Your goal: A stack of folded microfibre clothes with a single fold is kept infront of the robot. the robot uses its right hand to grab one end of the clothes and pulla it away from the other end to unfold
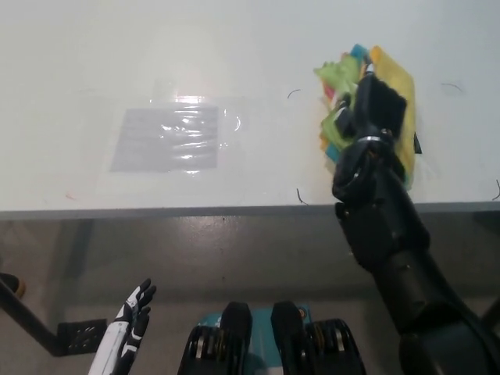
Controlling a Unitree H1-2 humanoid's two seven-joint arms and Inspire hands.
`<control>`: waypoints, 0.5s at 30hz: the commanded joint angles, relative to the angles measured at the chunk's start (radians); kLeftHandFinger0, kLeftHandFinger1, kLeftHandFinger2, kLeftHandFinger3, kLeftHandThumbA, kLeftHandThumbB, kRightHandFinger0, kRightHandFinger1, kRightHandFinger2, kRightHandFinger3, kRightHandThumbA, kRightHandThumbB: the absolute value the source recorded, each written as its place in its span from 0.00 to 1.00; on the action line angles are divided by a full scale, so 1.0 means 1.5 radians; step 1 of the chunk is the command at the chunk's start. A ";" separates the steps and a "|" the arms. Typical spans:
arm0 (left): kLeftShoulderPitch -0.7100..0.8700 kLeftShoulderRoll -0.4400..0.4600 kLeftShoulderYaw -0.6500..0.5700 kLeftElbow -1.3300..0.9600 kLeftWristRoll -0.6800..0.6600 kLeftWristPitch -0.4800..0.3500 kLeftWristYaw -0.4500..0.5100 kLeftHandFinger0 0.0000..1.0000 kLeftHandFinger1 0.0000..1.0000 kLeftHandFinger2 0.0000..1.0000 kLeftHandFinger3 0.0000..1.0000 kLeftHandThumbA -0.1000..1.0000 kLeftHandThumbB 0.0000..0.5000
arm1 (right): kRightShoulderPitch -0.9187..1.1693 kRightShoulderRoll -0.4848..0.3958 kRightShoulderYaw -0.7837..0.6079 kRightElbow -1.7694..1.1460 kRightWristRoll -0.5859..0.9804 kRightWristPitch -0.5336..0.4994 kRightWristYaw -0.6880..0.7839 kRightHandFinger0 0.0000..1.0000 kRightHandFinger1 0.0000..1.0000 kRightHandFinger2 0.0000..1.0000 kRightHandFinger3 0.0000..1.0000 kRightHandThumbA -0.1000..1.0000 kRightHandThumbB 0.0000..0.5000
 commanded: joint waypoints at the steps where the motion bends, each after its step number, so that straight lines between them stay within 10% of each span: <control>1: -0.003 0.012 0.001 -0.010 0.010 -0.026 0.002 1.00 1.00 1.00 1.00 1.00 0.72 | -0.009 -0.010 -0.003 -0.068 -0.005 0.007 -0.023 0.00 0.01 0.26 0.98 0.31 0.53; 6: 0.001 0.011 0.001 -0.014 0.013 -0.020 0.001 1.00 1.00 1.00 1.00 1.00 0.73 | 0.013 -0.020 0.006 -0.098 0.052 -0.010 -0.056 0.05 0.11 0.39 0.81 0.34 0.54; 8: 0.002 0.010 0.001 -0.012 0.016 -0.022 0.005 1.00 1.00 1.00 1.00 1.00 0.73 | 0.015 -0.021 0.000 -0.099 0.076 -0.021 -0.047 0.30 0.48 0.74 0.86 0.45 0.58; 9: 0.003 0.009 0.001 -0.011 0.013 -0.021 0.003 1.00 1.00 1.00 1.00 1.00 0.71 | 0.020 -0.021 -0.009 -0.102 0.101 -0.038 -0.039 0.62 0.84 0.98 1.00 0.56 0.65; 10: 0.003 0.009 0.001 -0.012 0.013 -0.019 0.002 1.00 1.00 1.00 1.00 1.00 0.72 | 0.023 -0.023 -0.011 -0.104 0.115 -0.050 -0.031 0.79 1.00 1.00 1.00 0.65 0.68; 11: 0.004 0.010 0.000 -0.014 0.015 -0.016 0.001 1.00 1.00 1.00 1.00 1.00 0.72 | 0.030 -0.028 -0.009 -0.109 0.130 -0.062 -0.011 1.00 1.00 1.00 1.00 0.78 0.73; 15: 0.003 0.011 0.000 -0.014 0.017 -0.020 0.001 1.00 1.00 1.00 1.00 1.00 0.68 | 0.045 -0.038 -0.001 -0.122 0.169 -0.071 0.034 1.00 1.00 1.00 1.00 0.93 0.89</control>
